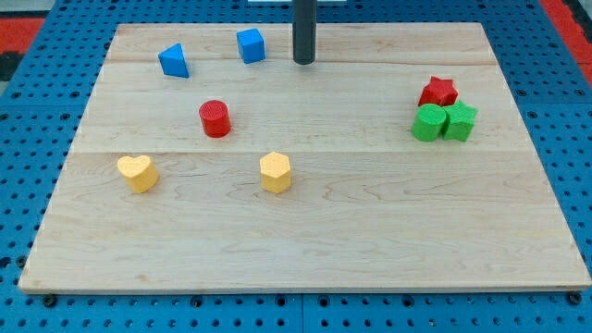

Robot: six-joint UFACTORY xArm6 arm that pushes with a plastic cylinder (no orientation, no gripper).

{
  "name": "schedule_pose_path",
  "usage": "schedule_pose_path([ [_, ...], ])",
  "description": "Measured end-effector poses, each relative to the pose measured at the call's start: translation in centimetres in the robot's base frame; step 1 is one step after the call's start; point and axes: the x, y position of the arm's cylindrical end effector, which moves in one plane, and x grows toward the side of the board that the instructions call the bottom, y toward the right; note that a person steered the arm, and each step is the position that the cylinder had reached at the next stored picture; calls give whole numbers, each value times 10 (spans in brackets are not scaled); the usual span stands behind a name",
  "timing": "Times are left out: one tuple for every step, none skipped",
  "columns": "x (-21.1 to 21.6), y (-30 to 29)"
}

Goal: Move the red circle towards the red star

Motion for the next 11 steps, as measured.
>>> schedule_pose_path([
  [23,0],
  [59,-22],
  [106,-50],
  [160,-78],
  [146,-126],
  [116,-127],
  [114,-176],
  [85,-137],
  [75,-21],
  [71,-3],
  [45,-34],
])
